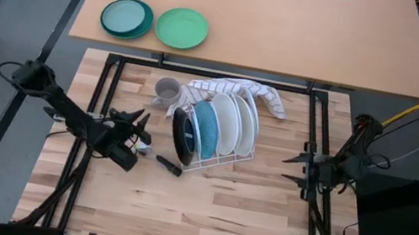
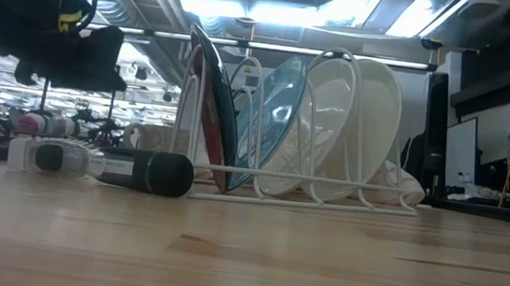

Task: Sort dishes
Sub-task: Return to Home Position

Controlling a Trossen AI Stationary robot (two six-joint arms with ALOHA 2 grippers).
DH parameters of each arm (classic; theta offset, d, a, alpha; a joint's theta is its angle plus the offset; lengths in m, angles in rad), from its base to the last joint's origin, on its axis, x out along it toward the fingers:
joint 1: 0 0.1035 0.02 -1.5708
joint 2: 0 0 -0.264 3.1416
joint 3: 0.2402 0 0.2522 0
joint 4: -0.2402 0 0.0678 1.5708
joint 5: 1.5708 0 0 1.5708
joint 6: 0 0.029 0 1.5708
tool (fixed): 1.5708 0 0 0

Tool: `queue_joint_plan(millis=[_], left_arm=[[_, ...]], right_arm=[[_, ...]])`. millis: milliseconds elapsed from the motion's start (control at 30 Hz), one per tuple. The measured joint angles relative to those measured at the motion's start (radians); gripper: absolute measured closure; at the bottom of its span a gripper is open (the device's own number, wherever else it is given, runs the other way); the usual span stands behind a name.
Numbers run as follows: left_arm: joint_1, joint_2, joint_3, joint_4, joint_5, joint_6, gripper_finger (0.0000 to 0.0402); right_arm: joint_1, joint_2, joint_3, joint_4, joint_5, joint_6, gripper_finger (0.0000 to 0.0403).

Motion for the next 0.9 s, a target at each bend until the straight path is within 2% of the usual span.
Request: queue_joint_plan(millis=[67, 167, 333, 433, 567, 733, 800, 900], left_arm=[[-0.005, 0.0, -0.024, 0.114, 0.028, 0.081, 0.0286], [-0.012, 0.0, -0.055, 0.309, 0.158, 0.262, 0.0286], [-0.006, 0.0, -0.098, 0.644, 0.435, 0.738, 0.0286], [0.013, -0.007, -0.115, 0.757, 0.452, 0.968, 0.0286], [0.069, -0.084, -0.16, 0.796, 0.416, 1.083, 0.0286], [0.137, -0.289, -0.244, 0.795, 0.432, 1.208, 0.0286], [0.165, -0.392, -0.293, 0.796, 0.484, 1.218, 0.0286], [0.201, -0.539, -0.379, 0.8, 0.62, 1.198, 0.0286]], right_arm=[[0.0, 0.0, -0.019, 0.0, 0.026, 0.023, 0.0207], [0.0, 0.0, -0.046, -0.001, 0.065, 0.052, 0.0207], [0.0, 0.0, -0.074, -0.001, 0.114, 0.116, 0.0207], [0.0, 0.0, -0.076, 0.0, 0.115, 0.127, 0.0207], [0.0, 0.0, -0.077, 0.026, 0.116, 0.127, 0.0207], [0.0, 0.0, -0.077, 0.063, 0.122, 0.119, 0.0207], [0.0, 0.0, -0.077, 0.062, 0.143, 0.117, 0.0207], [0.0, 0.0, -0.077, 0.058, 0.169, 0.116, 0.0207]])
